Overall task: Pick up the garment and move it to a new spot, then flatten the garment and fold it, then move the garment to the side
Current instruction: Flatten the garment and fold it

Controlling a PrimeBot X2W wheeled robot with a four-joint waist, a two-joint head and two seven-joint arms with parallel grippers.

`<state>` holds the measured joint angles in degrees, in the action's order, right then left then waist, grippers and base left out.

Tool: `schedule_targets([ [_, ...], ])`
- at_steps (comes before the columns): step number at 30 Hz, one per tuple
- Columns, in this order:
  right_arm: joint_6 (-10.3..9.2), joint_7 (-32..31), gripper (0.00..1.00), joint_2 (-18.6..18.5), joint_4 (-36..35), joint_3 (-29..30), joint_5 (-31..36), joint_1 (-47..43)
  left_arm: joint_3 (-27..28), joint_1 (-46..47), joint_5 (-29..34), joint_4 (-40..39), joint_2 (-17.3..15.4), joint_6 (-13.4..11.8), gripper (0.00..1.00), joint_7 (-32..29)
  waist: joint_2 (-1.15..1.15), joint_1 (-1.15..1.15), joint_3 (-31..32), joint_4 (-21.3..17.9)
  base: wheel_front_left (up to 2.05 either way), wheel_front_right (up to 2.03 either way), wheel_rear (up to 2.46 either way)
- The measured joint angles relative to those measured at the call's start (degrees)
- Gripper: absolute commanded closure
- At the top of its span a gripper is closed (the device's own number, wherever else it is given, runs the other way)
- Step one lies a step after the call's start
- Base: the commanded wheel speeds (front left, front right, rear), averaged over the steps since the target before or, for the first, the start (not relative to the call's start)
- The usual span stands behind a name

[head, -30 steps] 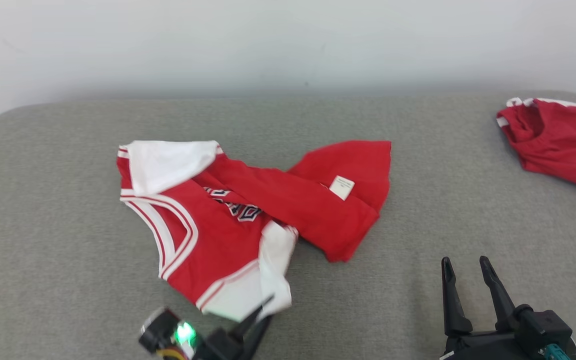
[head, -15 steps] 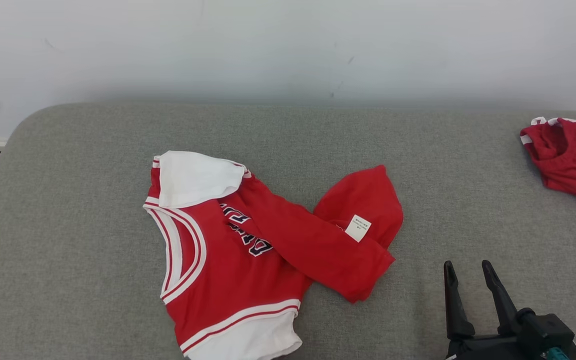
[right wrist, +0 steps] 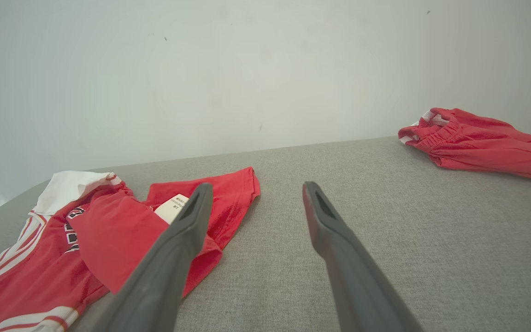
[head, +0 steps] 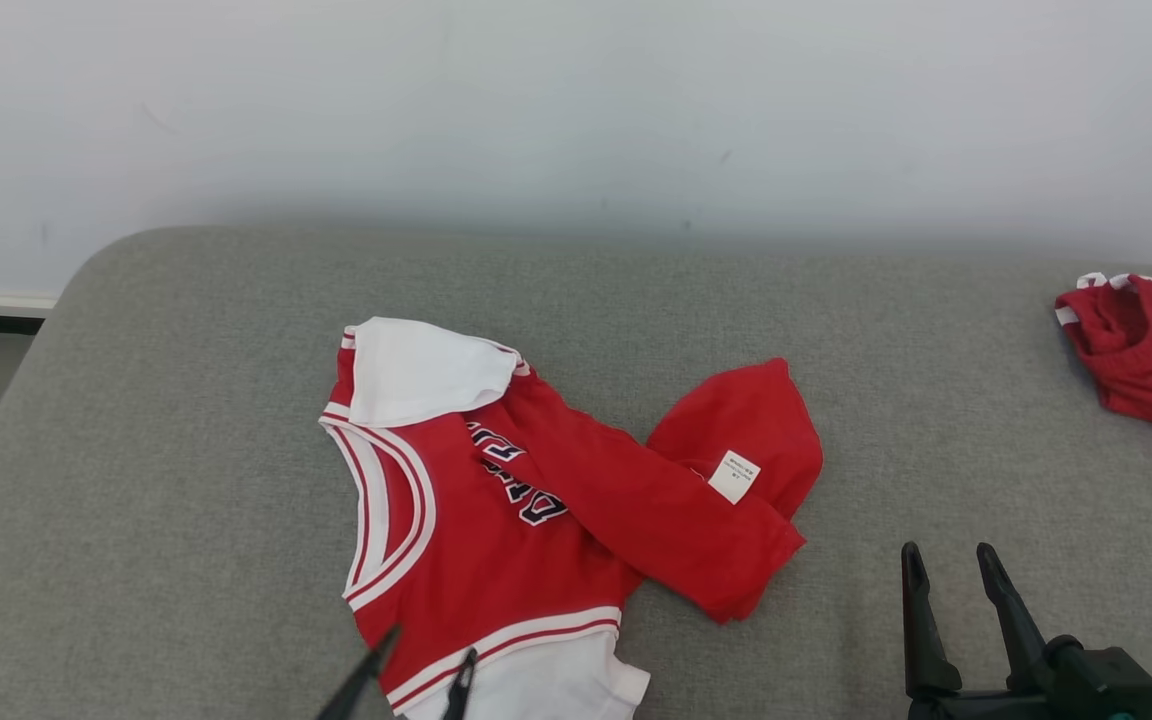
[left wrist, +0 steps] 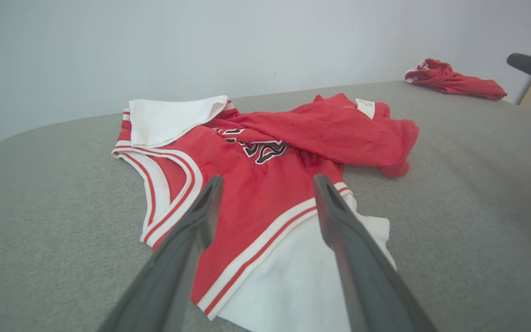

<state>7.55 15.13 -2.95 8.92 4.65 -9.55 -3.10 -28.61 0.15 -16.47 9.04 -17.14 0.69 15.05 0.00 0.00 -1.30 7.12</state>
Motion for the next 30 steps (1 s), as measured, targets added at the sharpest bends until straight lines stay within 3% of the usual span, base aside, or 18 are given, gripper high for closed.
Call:
schedule_targets([
  [11,0.0,0.0,0.0,0.02,0.6,-0.2,-0.12,-0.63,18.45,-2.98,0.58,-10.29,2.2,-6.87,0.0,0.0,0.0,0.0,2.03,1.26,0.0,0.0,0.0],
  [19,0.0,0.0,0.0,0.03,2.27,-0.56,-0.1,-0.93,25.46,-5.81,4.28,-9.44,3.03,-8.77,0.0,0.0,0.0,0.0,2.56,1.81,0.0,0.0,0.0],
  [30,0.0,-1.04,0.0,0.02,9.45,-3.32,0.05,2.32,23.9,-8.11,6.92,-3.8,4.81,-4.69,0.0,0.0,0.0,0.0,2.64,3.46,0.0,0.0,0.0],
])
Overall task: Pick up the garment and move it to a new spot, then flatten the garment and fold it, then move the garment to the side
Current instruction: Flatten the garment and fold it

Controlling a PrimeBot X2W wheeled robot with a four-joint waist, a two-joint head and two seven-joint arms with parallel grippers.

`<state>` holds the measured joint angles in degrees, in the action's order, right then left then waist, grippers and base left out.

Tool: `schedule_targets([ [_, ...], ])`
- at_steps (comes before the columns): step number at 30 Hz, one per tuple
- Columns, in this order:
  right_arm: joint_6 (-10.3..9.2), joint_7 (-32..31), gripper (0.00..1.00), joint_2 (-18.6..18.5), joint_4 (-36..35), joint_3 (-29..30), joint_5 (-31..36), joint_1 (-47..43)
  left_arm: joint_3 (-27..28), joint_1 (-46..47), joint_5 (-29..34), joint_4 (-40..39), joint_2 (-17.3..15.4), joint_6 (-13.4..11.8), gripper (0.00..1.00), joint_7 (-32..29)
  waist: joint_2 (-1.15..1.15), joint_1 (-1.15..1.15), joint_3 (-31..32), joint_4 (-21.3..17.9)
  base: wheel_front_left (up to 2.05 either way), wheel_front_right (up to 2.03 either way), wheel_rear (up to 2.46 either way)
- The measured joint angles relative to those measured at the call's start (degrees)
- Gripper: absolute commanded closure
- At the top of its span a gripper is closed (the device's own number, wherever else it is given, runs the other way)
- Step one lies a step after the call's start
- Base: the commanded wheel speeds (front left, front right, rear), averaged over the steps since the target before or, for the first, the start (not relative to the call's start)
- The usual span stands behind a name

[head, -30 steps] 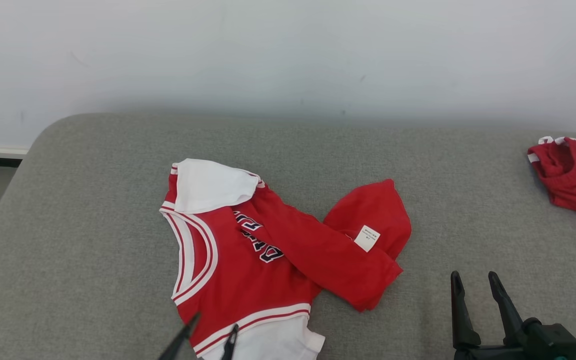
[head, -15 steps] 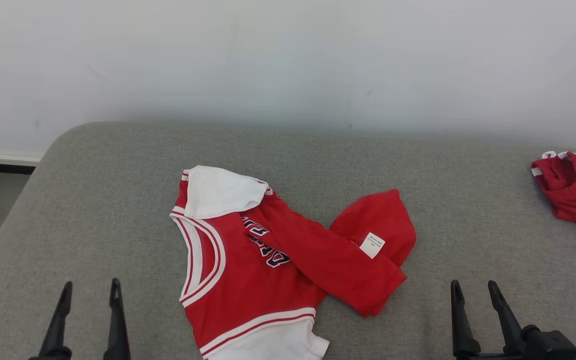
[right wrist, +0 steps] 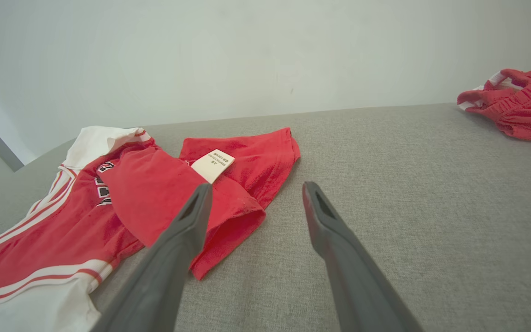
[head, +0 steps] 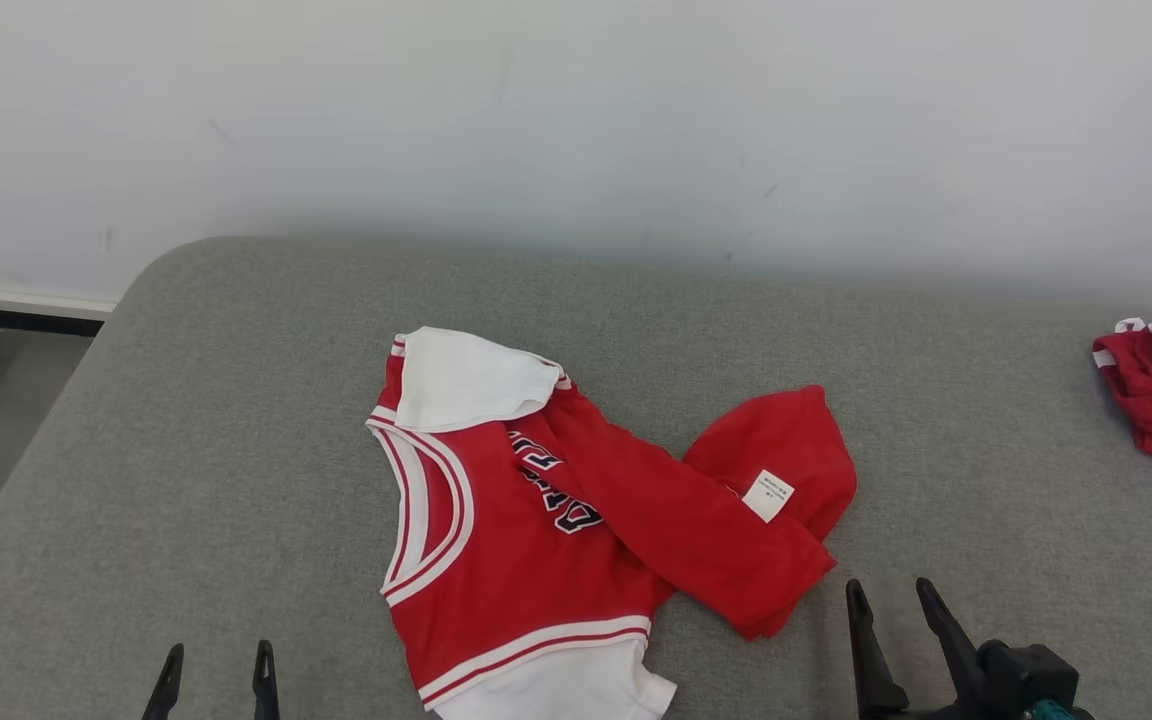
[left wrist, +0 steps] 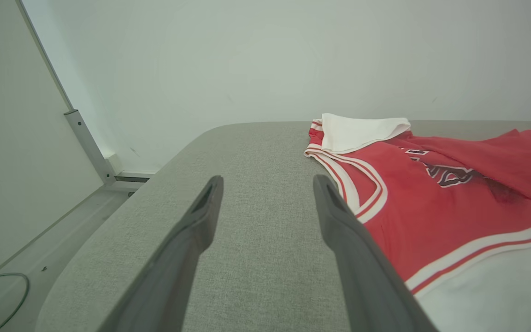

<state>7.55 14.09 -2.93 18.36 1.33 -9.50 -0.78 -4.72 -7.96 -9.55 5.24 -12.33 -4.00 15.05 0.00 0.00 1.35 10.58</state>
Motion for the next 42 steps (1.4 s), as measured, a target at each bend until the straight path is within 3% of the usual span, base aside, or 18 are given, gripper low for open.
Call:
schedule_targets([
  [20,0.0,-2.47,0.0,-2.3,27.09,-2.15,0.92,17.1,2.1,3.04,2.9,2.55,4.61,4.59,0.0,0.0,0.0,0.01,-2.23,4.34,0.0,0.0,0.0],
  [21,0.0,-2.27,0.8,-2.3,28.28,-2.48,0.62,17.45,2.31,3.13,2.97,2.58,4.75,4.8,0.0,0.0,0.0,0.0,-2.27,4.56,0.0,0.0,0.0],
  [22,0.0,-1.69,1.0,-2.29,29.0,-2.69,0.22,17.67,2.47,3.14,3.05,2.59,4.85,5.03,0.0,0.0,0.0,0.0,-2.28,4.74,0.0,0.0,0.0],
  [29,0.0,0.75,1.0,-3.24,27.53,-3.45,0.0,19.03,4.25,2.89,3.53,2.47,5.42,5.56,0.0,0.0,0.0,0.01,-1.57,4.44,0.0,0.0,0.0],
  [36,0.0,0.88,1.0,-5.65,10.42,-4.49,0.1,19.08,5.55,2.89,3.9,2.0,6.2,6.47,0.0,0.0,0.0,0.0,-1.67,3.01,0.0,0.0,0.0],
  [42,0.0,0.38,1.0,-9.77,6.28,-7.56,0.99,25.61,5.25,3.6,4.45,1.81,7.24,7.02,0.0,0.0,0.0,0.01,-3.15,2.59,0.0,0.0,0.0],
])
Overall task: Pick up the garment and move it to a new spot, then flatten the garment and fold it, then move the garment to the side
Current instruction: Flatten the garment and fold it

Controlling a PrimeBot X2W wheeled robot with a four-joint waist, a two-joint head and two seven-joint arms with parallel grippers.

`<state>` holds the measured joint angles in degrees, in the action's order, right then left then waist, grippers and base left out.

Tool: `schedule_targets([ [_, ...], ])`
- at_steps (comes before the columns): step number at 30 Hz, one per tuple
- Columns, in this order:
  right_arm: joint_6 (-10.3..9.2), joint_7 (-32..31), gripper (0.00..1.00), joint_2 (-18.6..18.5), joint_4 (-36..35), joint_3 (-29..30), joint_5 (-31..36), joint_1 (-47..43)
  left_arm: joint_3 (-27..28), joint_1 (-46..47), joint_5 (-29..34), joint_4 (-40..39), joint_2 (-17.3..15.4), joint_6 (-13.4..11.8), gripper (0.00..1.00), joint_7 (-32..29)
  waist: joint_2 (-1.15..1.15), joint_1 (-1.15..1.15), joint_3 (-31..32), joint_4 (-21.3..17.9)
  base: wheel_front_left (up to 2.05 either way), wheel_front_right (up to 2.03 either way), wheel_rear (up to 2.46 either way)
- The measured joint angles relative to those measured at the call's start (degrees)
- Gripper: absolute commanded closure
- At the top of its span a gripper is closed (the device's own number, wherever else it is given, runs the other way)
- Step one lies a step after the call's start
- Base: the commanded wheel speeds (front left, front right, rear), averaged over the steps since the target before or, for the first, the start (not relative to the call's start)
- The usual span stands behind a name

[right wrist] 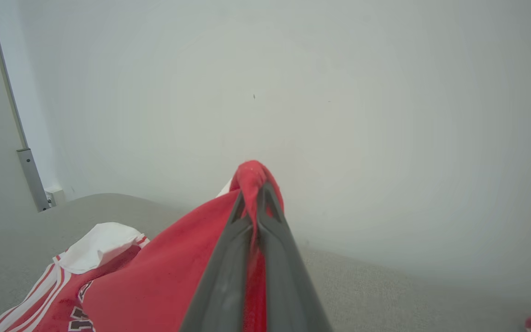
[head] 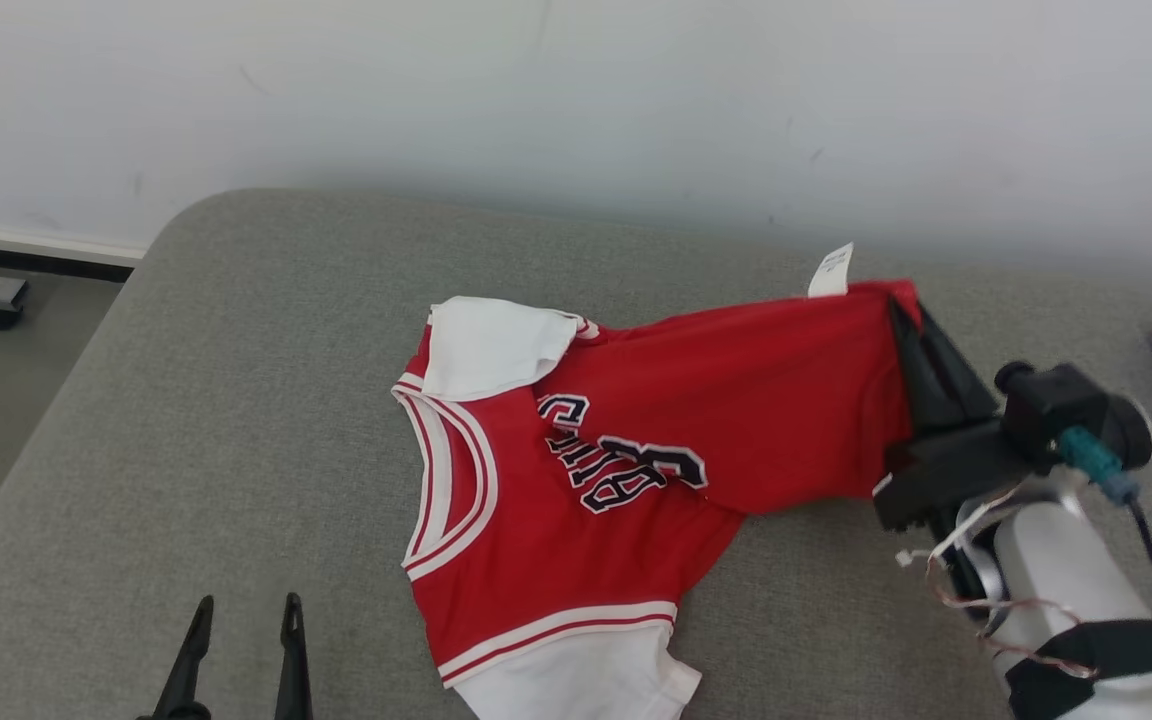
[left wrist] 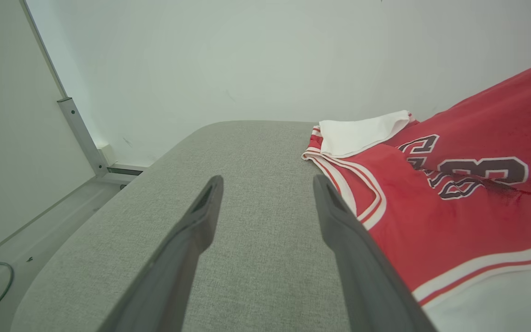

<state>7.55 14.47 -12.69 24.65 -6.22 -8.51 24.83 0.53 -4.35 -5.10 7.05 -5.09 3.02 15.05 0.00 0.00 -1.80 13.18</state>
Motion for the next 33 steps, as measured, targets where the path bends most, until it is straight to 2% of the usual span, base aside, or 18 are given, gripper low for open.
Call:
schedule_targets([
  [8,0.0,-3.69,1.0,-5.95,5.14,-4.26,0.31,15.27,-1.87,2.73,0.15,0.91,1.07,1.11,0.0,0.0,0.0,0.0,-1.68,2.83,0.0,0.0,0.0],
  [15,0.01,-6.43,1.0,-9.71,15.24,-8.55,2.68,30.32,-4.48,5.45,-0.05,1.66,1.82,2.01,0.0,0.0,0.0,0.0,-4.42,6.17,0.0,0.0,0.0],
  [21,0.01,-6.31,1.0,-11.8,25.3,-10.69,5.97,40.38,-7.28,8.53,-1.47,2.46,2.03,2.11,0.0,0.0,0.0,0.01,-7.49,9.27,0.0,0.0,0.0],
  [22,0.01,-5.77,0.98,-11.82,26.84,-10.15,6.15,41.55,-7.82,8.83,-1.99,2.49,2.04,2.02,0.0,0.0,0.0,0.01,-7.99,9.79,0.0,0.0,0.0],
  [23,0.01,-5.09,0.6,-11.78,28.26,-9.69,6.41,42.64,-8.43,9.17,-2.37,2.54,2.04,1.96,0.0,0.0,0.0,0.01,-8.5,10.31,0.0,0.0,0.0],
  [24,0.01,-4.85,0.0,-11.77,29.8,-9.34,7.01,43.5,-8.98,9.49,-2.69,2.6,2.08,1.75,0.0,0.0,0.0,0.01,-8.95,10.83,0.0,0.0,0.0],
  [29,0.01,-2.11,0.0,-10.12,35.09,-9.91,9.04,44.98,-9.92,10.05,-3.64,3.08,2.12,0.93,0.0,0.0,-0.01,0.01,-10.62,12.8,0.0,0.0,0.0],
  [33,0.01,-0.21,0.0,-8.49,37.22,-10.51,7.81,44.35,-8.62,9.86,-3.16,3.31,2.12,0.7,0.0,0.0,0.0,0.0,-10.18,12.4,0.0,0.0,0.0],
])
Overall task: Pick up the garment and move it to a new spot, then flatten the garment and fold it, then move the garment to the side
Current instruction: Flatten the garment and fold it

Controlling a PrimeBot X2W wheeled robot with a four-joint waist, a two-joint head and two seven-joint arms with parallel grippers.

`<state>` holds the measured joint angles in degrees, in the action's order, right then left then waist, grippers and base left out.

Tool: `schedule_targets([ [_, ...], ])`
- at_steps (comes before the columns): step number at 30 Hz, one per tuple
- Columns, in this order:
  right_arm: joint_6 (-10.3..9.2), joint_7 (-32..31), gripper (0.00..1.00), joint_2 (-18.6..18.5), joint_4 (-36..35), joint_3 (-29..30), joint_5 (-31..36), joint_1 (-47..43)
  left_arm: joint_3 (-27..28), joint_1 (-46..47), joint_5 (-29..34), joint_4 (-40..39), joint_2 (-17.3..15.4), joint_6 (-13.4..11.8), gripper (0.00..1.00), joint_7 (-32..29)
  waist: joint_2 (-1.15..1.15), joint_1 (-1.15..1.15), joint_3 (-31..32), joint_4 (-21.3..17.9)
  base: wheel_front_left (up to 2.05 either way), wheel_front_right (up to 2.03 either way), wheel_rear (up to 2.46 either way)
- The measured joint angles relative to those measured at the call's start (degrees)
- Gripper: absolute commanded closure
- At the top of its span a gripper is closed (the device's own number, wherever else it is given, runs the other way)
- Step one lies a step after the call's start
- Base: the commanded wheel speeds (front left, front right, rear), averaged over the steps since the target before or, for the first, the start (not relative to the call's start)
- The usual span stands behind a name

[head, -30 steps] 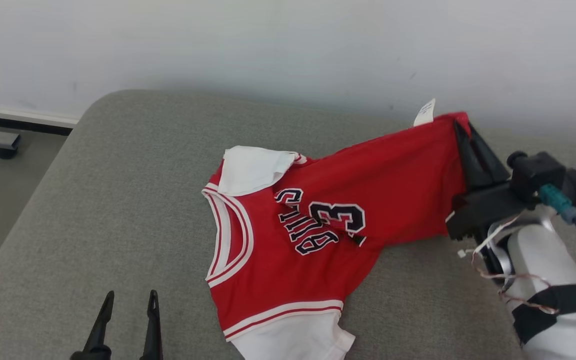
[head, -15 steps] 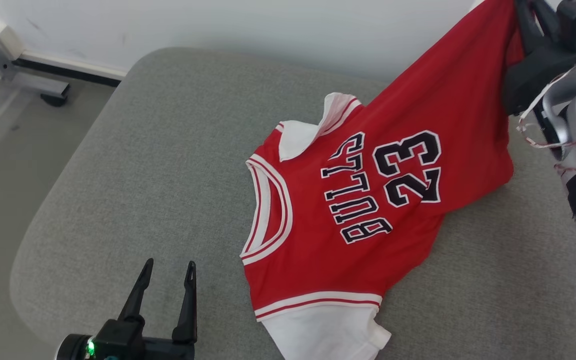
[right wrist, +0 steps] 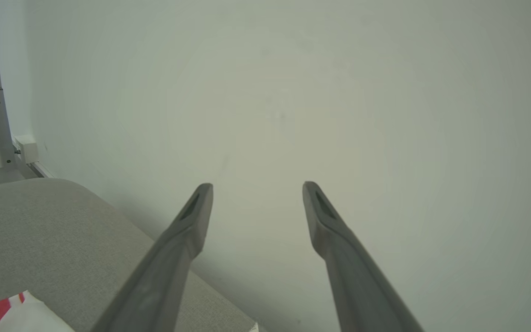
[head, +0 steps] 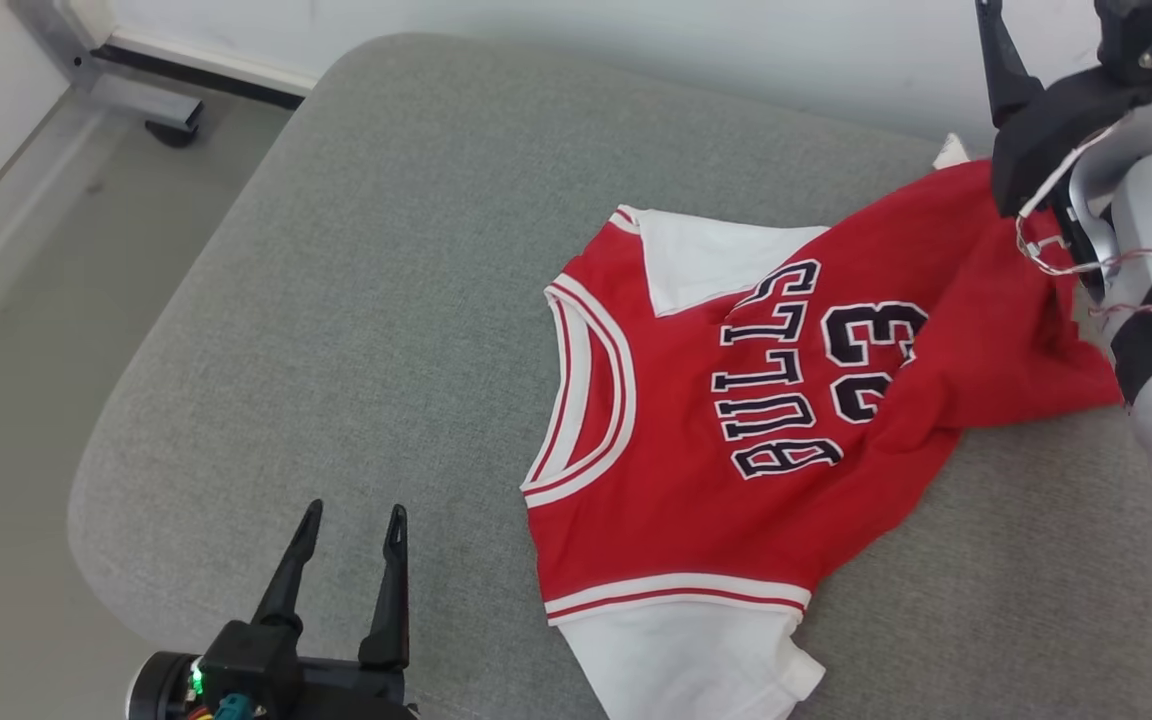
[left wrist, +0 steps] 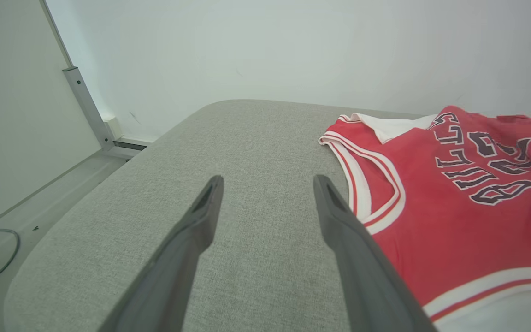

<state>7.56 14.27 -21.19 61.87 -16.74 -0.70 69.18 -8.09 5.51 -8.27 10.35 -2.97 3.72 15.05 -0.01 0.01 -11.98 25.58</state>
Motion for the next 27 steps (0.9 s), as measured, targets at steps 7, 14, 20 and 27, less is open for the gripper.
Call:
schedule_targets([
  [7,0.0,0.65,0.0,0.0,-2.42,-1.45,-5.61,-8.32,2.35,-1.79,1.83,-0.79,0.04,0.32,0.0,0.0,0.0,-0.01,2.3,-2.94,0.0,0.0,0.0],
  [14,0.0,0.71,0.0,-1.02,-9.59,-2.1,-11.15,-20.92,4.55,-3.41,2.66,-1.22,0.03,0.43,0.0,0.0,0.01,-0.01,4.27,-6.11,0.0,0.0,0.0],
  [20,0.0,0.7,0.0,-0.53,-15.95,-1.96,-16.21,-34.14,5.76,-4.87,3.32,-1.31,0.04,0.91,0.0,0.0,0.01,-0.01,6.69,-8.19,0.0,0.0,0.0],
  [27,-0.01,0.45,0.0,2.33,-19.85,-2.63,-19.62,-43.12,5.91,-5.04,3.67,-1.35,0.04,1.41,0.0,0.0,0.01,-0.02,8.03,-9.69,0.0,0.0,0.0],
])
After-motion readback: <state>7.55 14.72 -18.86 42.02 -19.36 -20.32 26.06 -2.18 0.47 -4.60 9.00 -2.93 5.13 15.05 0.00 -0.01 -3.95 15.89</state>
